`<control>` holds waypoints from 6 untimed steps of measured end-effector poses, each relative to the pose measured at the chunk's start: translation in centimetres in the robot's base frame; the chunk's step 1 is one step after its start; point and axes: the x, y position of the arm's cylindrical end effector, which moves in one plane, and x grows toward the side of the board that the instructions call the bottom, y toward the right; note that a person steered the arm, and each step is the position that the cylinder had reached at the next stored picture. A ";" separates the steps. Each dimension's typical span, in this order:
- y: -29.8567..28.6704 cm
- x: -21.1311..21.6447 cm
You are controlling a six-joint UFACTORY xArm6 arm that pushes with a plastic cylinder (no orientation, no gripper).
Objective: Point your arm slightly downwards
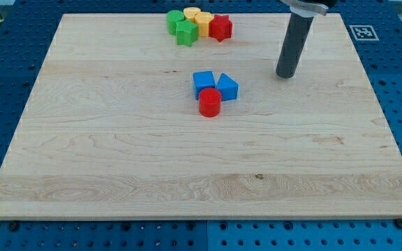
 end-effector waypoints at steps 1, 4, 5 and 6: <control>0.0 1.5; 0.4 9.5; 0.4 9.5; 0.4 9.5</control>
